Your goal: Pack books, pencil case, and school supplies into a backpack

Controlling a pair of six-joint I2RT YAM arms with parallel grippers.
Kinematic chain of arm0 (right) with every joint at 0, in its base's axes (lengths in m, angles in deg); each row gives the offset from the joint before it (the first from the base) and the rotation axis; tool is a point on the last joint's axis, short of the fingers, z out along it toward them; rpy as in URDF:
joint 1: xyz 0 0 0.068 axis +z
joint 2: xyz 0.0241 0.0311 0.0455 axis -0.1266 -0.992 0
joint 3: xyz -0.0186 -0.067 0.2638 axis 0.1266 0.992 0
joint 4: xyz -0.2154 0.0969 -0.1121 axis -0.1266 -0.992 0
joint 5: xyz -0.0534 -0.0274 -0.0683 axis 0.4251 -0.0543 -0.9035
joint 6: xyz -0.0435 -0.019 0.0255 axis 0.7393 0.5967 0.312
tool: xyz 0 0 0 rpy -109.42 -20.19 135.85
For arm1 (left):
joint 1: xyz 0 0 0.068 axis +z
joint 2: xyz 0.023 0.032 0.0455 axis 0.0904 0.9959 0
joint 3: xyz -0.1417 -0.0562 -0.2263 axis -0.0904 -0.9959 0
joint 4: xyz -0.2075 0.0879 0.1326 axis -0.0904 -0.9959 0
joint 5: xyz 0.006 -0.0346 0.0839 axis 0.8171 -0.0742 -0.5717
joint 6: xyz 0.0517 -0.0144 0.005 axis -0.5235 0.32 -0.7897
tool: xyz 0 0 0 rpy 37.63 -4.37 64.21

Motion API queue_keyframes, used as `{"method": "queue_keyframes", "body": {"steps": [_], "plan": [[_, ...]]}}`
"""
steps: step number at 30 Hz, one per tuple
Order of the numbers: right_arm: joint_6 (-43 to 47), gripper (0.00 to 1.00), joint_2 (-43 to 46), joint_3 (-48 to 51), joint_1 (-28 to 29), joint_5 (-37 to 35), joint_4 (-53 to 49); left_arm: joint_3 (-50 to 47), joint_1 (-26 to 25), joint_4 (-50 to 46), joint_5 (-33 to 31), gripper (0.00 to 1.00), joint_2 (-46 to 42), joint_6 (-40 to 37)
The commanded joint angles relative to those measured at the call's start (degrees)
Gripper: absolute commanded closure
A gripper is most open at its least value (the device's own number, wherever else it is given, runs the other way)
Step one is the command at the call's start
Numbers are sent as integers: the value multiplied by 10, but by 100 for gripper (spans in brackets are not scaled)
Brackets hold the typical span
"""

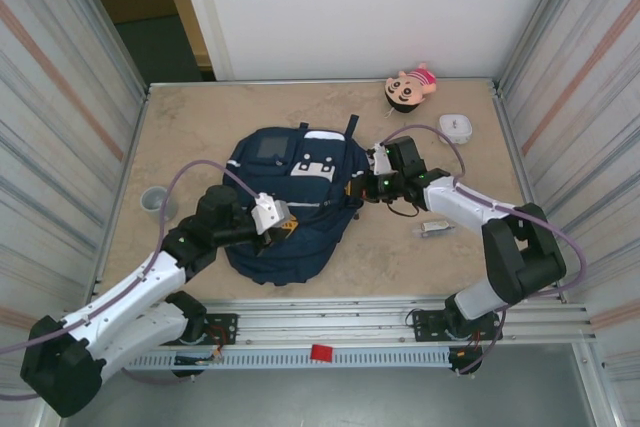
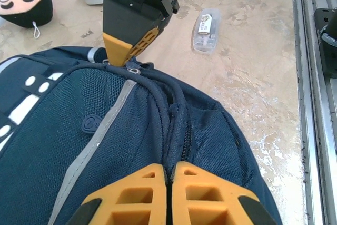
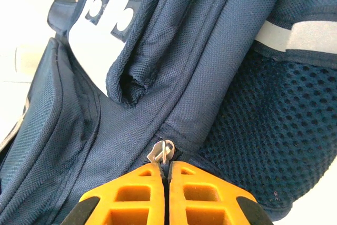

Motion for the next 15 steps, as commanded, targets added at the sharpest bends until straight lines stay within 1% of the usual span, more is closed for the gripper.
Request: {"method": "queue_keyframes", "body": {"steps": [1, 4, 5, 6, 7, 8, 9, 11, 13, 15], "plan": [[-7, 100, -19, -15, -24, -77, 16, 26, -7, -15, 65, 95, -8, 4], [-11, 100, -8, -12, -24, -64, 23, 38, -11, -28, 63, 94, -1, -5], [-13, 96, 1, -9, -24, -56, 30, 43, -11, -35, 59, 92, 0, -6], [-13, 88, 13, -8, -24, -52, 31, 47, -11, -43, 52, 81, -1, -6], [-11, 80, 27, -5, -24, -48, 29, 51, -11, -49, 43, 65, -4, -5], [-6, 70, 44, -2, -24, -49, 25, 56, -11, -59, 28, 44, -11, -6], [0, 64, 64, 1, -24, -52, 17, 62, -11, -78, 16, 34, -19, -16], [14, 55, 104, 9, -25, -61, -1, 82, -3, -137, -8, 25, -35, -44], [22, 51, 145, 25, -24, -67, -2, 101, 8, -197, -25, 22, -48, -82], [21, 49, 182, 47, -23, -73, 6, 119, 10, -258, -55, 21, -51, -129]]}}
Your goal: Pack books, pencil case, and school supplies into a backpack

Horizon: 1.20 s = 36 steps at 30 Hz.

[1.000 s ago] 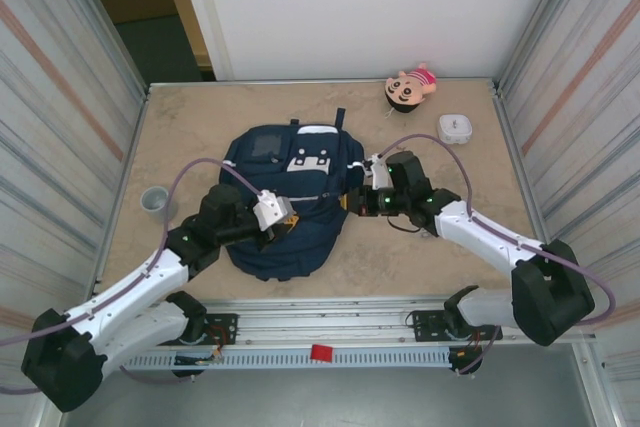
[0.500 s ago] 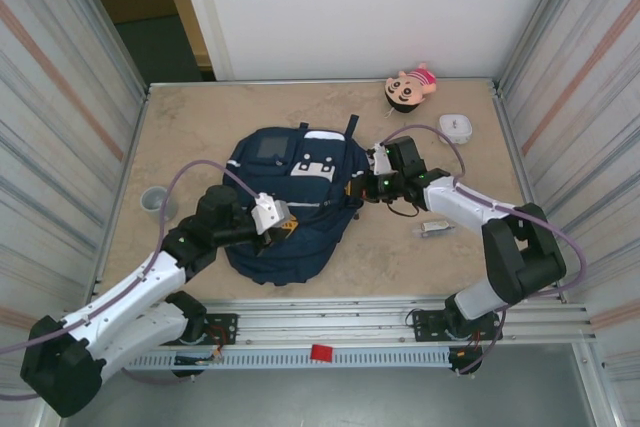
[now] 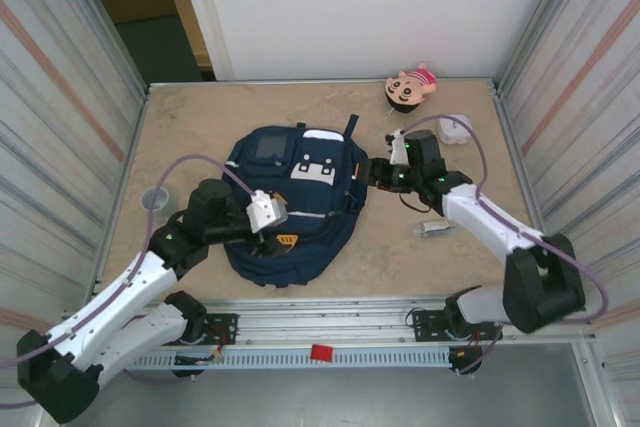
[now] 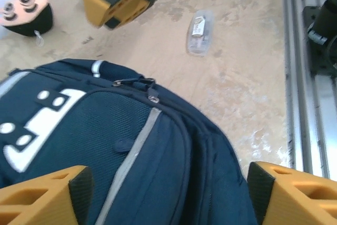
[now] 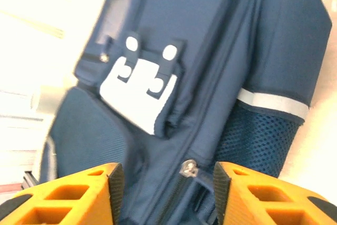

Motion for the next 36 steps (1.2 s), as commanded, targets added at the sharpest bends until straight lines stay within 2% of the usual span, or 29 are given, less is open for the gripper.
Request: {"method": "queue_keyframes", "body": {"steps": [1, 5, 9, 14, 17, 21, 23, 26, 28, 30, 31, 34, 36], "plan": [[16, 48, 65, 38, 3, -24, 5, 41, 6, -138, -57, 20, -9, -100], [2, 46, 113, 78, 3, -28, 27, 71, 4, -215, -112, 19, 31, -169], [-10, 45, 132, 100, 11, -31, 35, 75, 2, -219, -152, 18, 66, -215], [-14, 44, 137, 110, 27, -36, 31, 92, -2, -235, -178, 18, 120, -238], [-13, 44, 132, 109, 32, -34, 27, 88, -16, -217, -192, 19, 145, -239], [-13, 44, 132, 109, 41, -39, 28, 59, -32, -117, -233, 24, 159, -220], [-16, 44, 147, 110, 51, -70, 24, 56, -40, -85, -238, 34, 165, -211], [-12, 43, 195, 120, 61, -127, 24, 77, -39, -83, -194, 52, 160, -174], [-7, 39, 222, 126, 57, -137, 24, 75, -29, -72, -143, 79, 142, -145], [-2, 32, 240, 133, 51, -125, 29, 59, -21, -41, -106, 95, 115, -112], [2, 27, 248, 139, 47, -108, 40, 46, -16, -22, -88, 99, 99, -97], [-7, 16, 259, 155, 35, -77, 63, 15, 6, 28, -41, 100, 59, -45], [-8, 15, 253, 154, 27, -52, 66, 0, 21, 55, -18, 100, 40, -15]]}}
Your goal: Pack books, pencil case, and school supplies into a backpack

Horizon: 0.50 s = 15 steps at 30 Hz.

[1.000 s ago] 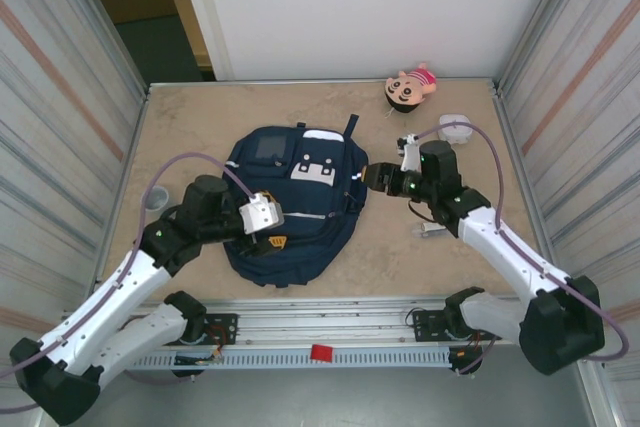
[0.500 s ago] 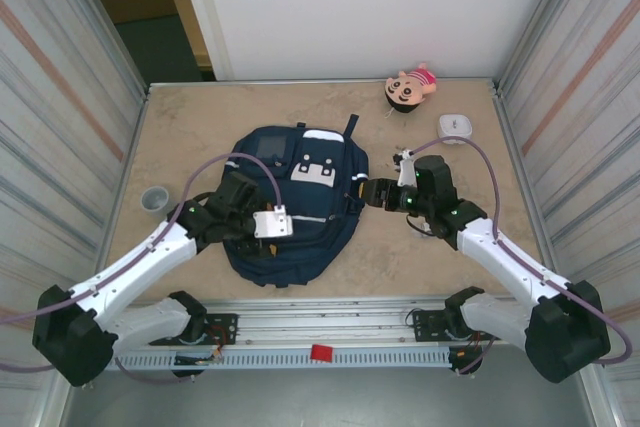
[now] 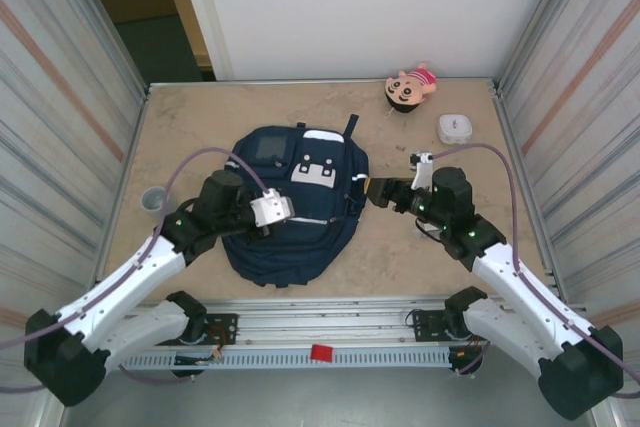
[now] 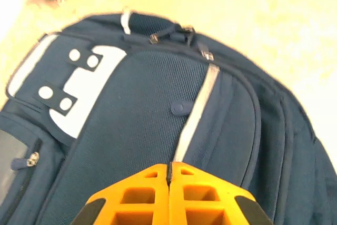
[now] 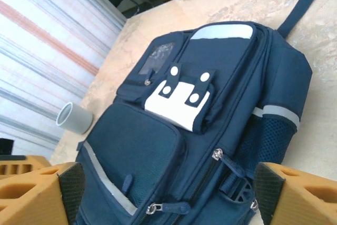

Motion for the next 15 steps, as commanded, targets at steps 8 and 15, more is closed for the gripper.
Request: {"method": "queue_keyframes", "body": {"steps": [8, 15], "plan": [[2, 16, -54, -9, -2, 75, 11, -17, 4, -42, 18, 49, -10, -39], [10, 16, -68, -19, 8, 72, 10, 7, -9, -137, -61, 22, 38, -167]]}}
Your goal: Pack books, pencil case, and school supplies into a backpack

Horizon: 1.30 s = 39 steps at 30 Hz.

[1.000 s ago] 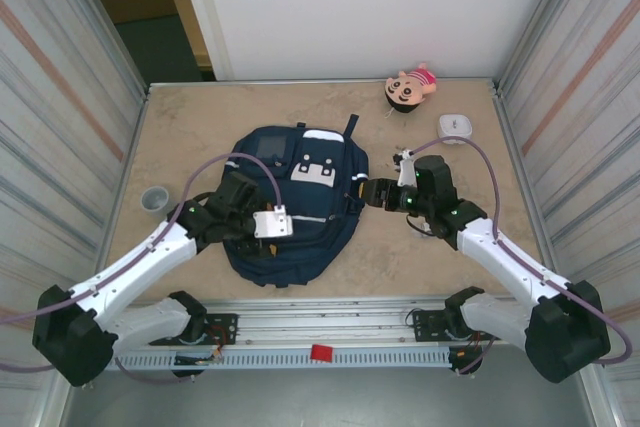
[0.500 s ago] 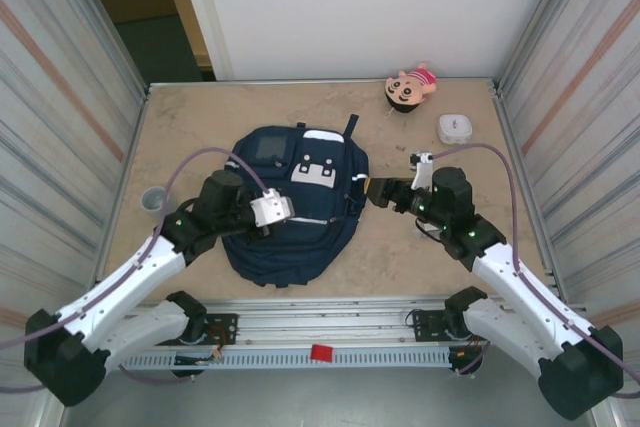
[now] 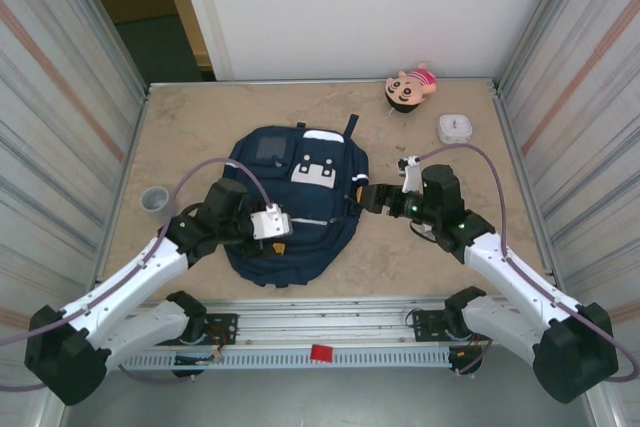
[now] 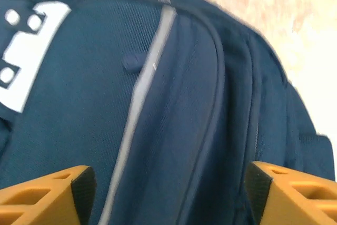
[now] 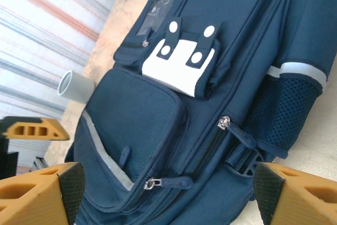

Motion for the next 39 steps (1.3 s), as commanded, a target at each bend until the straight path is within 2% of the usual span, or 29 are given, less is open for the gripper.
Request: {"method": "queue_keyframes", "body": {"steps": [1, 5, 18, 20, 22, 24, 25, 26, 27, 32, 34, 39], "plan": [[9, 16, -5, -21, 6, 9, 9, 25, -3, -44, -45, 22, 18, -76], [9, 16, -7, -22, 10, 7, 8, 25, -8, -5, -73, 20, 44, -76], [11, 16, -8, -19, 15, 1, 9, 25, -11, 60, -68, 21, 102, -69], [11, 16, -9, -18, 16, 2, 12, 14, -17, 80, -63, 28, 110, -69], [12, 16, -13, -19, 17, 4, 13, 7, -29, 91, -73, 42, 118, -64], [14, 17, -14, -17, 18, 5, 13, 8, -32, 93, -60, 60, 117, -43], [14, 17, -15, -17, 19, 8, 14, 11, -32, 91, -49, 73, 111, -30], [15, 16, -18, -16, 19, 16, 18, 13, -29, 90, -28, 94, 103, -14], [19, 16, -21, -18, 19, 33, 21, 13, -25, 90, -3, 100, 94, 0], [24, 18, -95, -45, 20, 116, 26, -2, 38, 122, 137, 100, 33, 82], [26, 18, -119, -52, 20, 134, 38, -15, 55, 143, 159, 100, 15, 99], [35, 19, -170, -85, 21, 182, 47, -17, 64, 136, 163, 100, 1, 97]]}}
